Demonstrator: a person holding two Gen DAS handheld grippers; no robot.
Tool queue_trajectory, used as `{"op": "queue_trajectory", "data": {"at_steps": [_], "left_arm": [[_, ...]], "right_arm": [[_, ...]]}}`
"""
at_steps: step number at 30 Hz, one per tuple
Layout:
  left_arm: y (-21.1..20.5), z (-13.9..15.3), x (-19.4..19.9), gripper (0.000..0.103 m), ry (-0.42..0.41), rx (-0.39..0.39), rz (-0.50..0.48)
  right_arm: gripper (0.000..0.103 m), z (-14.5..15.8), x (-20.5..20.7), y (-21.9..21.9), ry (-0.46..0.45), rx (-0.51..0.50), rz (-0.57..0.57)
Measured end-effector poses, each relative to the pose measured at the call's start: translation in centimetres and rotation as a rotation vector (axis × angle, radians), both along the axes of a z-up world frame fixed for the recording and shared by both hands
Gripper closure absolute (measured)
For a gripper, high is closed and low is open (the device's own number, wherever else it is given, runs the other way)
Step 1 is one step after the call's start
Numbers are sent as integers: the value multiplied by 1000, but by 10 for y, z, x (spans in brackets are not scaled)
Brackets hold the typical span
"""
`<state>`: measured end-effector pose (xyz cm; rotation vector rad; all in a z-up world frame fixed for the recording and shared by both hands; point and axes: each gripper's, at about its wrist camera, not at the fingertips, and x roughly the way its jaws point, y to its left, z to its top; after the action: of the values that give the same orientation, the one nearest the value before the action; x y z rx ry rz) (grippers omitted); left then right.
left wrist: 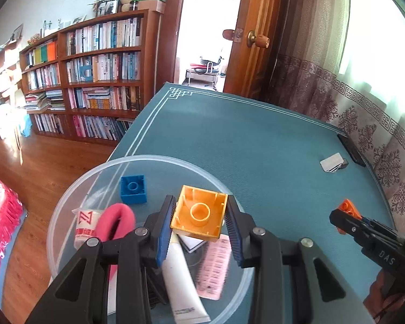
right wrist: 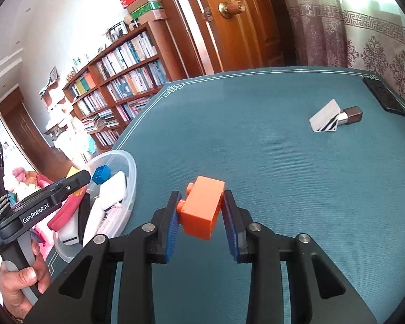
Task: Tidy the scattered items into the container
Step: 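Carry both blocks over the clear bowl and open both tools to drop them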
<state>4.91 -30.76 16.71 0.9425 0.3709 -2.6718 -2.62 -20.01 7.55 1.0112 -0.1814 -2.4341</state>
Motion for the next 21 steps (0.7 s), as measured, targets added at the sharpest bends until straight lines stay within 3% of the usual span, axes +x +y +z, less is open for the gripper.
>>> {"op": "queue_trajectory", "data": {"at_steps": [14,21], "left_arm": [[-51,-2,22,62,24,24,51],[-61,-3,23,62,29,25,63]], "right_arm": [[70,6,15,-91,6,16,182],[70,1,15,-113,-1,27,226]]}}
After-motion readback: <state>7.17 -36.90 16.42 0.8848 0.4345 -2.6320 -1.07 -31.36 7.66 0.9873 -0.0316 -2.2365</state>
